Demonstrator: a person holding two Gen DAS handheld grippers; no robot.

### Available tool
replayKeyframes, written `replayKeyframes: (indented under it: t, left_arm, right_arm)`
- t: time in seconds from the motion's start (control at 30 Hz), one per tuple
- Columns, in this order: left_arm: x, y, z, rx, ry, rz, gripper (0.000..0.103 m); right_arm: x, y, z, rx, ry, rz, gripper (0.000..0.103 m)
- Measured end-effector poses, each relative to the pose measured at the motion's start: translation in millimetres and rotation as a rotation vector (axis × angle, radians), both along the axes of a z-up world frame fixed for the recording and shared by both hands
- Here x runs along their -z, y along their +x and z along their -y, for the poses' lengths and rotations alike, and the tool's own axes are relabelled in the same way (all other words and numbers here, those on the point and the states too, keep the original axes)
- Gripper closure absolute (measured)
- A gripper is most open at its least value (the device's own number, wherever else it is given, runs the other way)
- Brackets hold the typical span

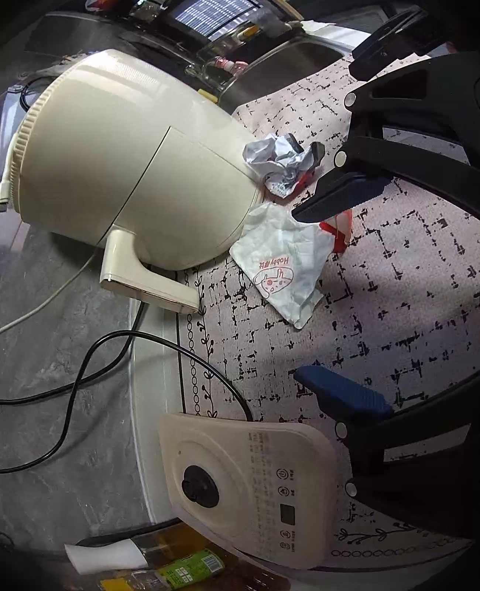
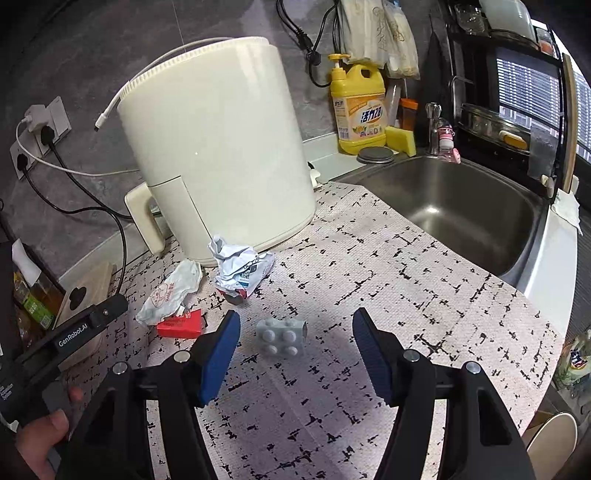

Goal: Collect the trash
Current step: 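Grasp the white plastic bag with the left gripper while the right gripper grasps the pill blister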

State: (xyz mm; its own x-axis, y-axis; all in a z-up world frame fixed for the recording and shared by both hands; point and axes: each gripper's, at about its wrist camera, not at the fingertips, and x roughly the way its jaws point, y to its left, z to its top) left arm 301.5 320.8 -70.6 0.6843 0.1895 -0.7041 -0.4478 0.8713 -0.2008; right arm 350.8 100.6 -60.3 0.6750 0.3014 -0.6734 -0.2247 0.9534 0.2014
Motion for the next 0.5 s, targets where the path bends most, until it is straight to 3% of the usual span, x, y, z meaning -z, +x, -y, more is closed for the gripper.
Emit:
replayKeyframes:
  t: [0.5]
  left_arm:
    - [45,50,-16,0.0,0.002,-0.14,0.026]
  right_arm:
    - [32,30,-36,-0.068,-0.064,-0.07,0.041]
